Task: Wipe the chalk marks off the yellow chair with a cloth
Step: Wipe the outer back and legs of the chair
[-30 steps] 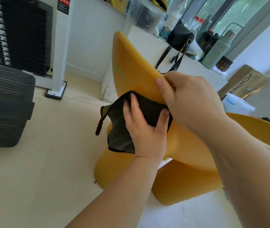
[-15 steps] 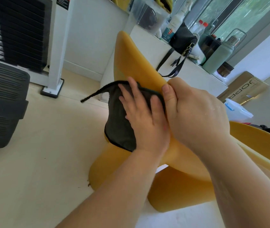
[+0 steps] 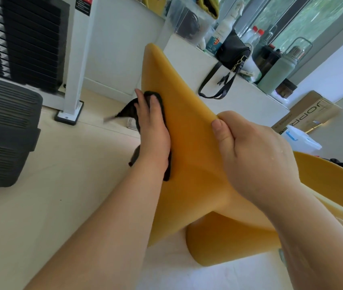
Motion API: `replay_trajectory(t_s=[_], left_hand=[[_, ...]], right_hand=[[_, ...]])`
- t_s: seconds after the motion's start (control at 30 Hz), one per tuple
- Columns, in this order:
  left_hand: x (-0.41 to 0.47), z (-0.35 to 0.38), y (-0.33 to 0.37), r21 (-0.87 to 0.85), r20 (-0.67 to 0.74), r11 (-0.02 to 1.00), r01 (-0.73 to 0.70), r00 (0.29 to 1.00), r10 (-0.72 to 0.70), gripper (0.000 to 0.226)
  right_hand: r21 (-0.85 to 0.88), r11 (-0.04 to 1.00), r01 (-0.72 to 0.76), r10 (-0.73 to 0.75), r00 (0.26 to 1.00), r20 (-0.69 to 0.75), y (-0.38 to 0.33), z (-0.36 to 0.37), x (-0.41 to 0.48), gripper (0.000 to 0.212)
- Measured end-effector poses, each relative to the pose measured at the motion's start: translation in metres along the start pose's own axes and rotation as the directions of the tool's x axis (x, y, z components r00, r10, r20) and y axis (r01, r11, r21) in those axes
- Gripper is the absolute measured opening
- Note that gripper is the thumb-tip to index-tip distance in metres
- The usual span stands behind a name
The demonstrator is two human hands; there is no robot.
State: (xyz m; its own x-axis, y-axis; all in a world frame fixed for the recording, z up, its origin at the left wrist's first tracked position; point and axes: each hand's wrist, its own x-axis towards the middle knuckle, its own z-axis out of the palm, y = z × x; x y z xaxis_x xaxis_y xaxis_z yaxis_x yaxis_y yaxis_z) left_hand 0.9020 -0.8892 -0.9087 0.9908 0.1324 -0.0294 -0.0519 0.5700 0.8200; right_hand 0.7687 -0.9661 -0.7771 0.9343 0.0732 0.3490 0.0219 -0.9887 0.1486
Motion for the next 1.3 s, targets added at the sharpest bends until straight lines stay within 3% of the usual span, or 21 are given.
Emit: replay_trajectory(t_s=[0.13, 0.3, 0.47, 0.63, 0.8, 1.0, 1.2, 1.3], left_hand=[[-0.055, 0.020, -0.011, 0.138, -0.040, 0.987, -0.083, 0.995, 0.090, 0.082], [-0.108, 0.038, -0.018, 0.177, 0.016, 0.977, -0.117, 0.993, 0.116, 0.065], [-0.042, 0.010, 0.000, 0.043, -0.006, 0.999, -0.026, 1.000, 0.027, 0.076], [0.013, -0.025, 0.004, -0.050, 0.088, 0.978, 0.204, 0.976, -0.199, 0.098], [-0.031, -0.009, 0.000, -0.012, 0.021, 0.995, 0.095, 0.995, -0.095, 0.067], [-0.108, 0.023, -0.015, 0.103, -0.028, 0.985, -0.139, 0.989, 0.143, 0.060], [-0.050, 0.000, -0.002, 0.141, 0.049, 0.982, -0.123, 0.992, 0.117, 0.065], [-0.011, -0.024, -0.009, 0.222, 0.142, 0.974, -0.046, 0.990, 0.014, 0.062]], right_hand=[[0.061, 0.997, -0.052, 0.041, 0.983, 0.177, -0.007, -0.011, 0.020, 0.049], [-0.021, 0.999, 0.026, -0.023, 0.990, 0.136, -0.044, 0.010, 0.070, 0.044], [-0.063, 0.998, 0.026, -0.020, 0.996, 0.091, -0.041, 0.009, 0.058, 0.045], [-0.063, 0.997, 0.040, -0.033, 0.993, 0.112, -0.037, -0.005, 0.028, 0.049], [-0.055, 0.996, 0.066, -0.059, 0.990, 0.125, -0.033, -0.005, 0.034, 0.050], [-0.012, 0.998, 0.069, -0.067, 0.988, 0.139, -0.032, -0.006, 0.037, 0.045], [0.101, 0.994, 0.037, -0.059, 0.972, 0.227, -0.045, 0.002, 0.084, 0.043], [0.180, 0.983, 0.029, -0.083, 0.951, 0.299, -0.044, -0.001, 0.095, 0.045]])
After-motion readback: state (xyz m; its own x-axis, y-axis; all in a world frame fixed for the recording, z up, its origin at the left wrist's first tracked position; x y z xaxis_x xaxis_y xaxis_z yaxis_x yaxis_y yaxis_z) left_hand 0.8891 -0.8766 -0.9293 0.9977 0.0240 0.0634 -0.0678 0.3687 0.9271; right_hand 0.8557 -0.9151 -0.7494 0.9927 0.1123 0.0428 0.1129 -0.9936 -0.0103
